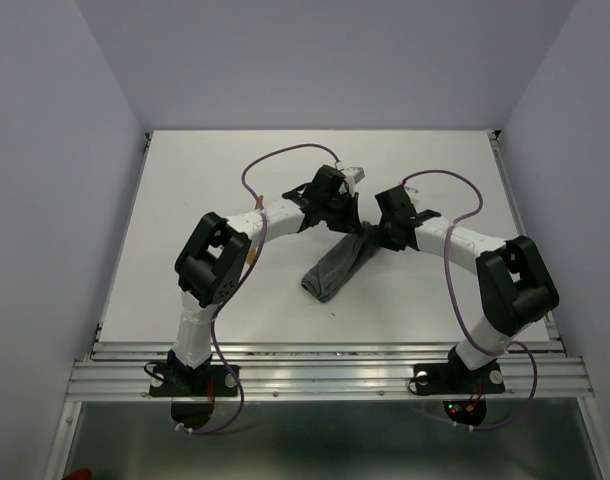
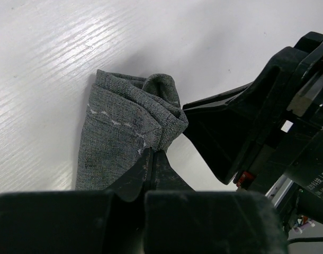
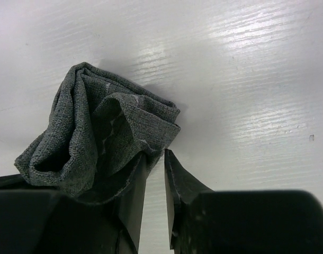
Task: Fold the napkin into a case and place the utensils inside
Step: Stuff the top corner of the smaller-rectangle-folded napkin into the folded napkin.
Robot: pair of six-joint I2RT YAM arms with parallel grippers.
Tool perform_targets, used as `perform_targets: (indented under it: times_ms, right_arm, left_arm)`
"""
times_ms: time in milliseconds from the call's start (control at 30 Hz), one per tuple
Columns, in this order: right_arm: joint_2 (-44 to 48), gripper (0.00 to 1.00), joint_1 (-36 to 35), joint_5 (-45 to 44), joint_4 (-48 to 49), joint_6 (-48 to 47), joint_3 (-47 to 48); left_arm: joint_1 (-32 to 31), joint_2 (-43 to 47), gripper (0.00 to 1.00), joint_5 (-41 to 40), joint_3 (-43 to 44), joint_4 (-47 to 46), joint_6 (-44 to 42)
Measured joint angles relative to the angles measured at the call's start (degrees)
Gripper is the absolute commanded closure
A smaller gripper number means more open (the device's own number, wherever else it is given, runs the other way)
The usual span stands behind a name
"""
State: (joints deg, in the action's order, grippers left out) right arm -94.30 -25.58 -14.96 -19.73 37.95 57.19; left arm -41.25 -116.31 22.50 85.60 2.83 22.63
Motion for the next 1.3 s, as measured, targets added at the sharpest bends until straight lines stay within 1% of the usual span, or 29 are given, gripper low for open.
perform_targets:
  times_ms: [33, 133, 233, 267, 300, 567, 800, 1300]
  right_arm:
    - [0.0, 0.76, 0.0, -0.1, 0.0, 0.0, 0.0]
    - [0.0, 0.87, 0.0, -0.2, 0.0, 0.0, 0.1]
    - [-0.2, 0.94, 0.0, -0.2, 0.0, 0.0, 0.3]
    - [-0.5, 0.99, 0.0, -0.3, 0.0, 0.0, 0.5]
    - [-0.6, 0.99, 0.0, -0.3, 0.1, 0.1, 0.5]
    - [-0.8, 0.99, 0.0, -0.1, 0.4, 0.2, 0.5]
    - [-0.1, 0.99, 0.0, 1.5, 0.9, 0.2, 0.4]
    - [0.4, 0.99, 0.0, 6.7, 2.2, 0.2, 0.3]
  left_arm:
    - [0.0, -0.2, 1.00, 0.0, 0.0, 0.0, 0.1]
    - [0.0, -0.3, 1.00, 0.2, 0.0, 0.0, 0.3]
    - [0.0, -0.3, 1.00, 0.5, 0.0, 0.0, 0.4]
    - [0.0, -0.3, 1.00, 0.7, 0.0, 0.0, 0.4]
    - [0.0, -0.3, 1.00, 0.8, 0.0, 0.0, 0.4]
    - [0.0, -3.2, 1.00, 2.1, 0.8, 0.0, 0.5]
    - [-0.3, -7.3, 1.00, 2.8, 3.7, 1.0, 0.8]
    - [-1.2, -10.0, 1.00, 3.5, 6.0, 2.7, 0.8]
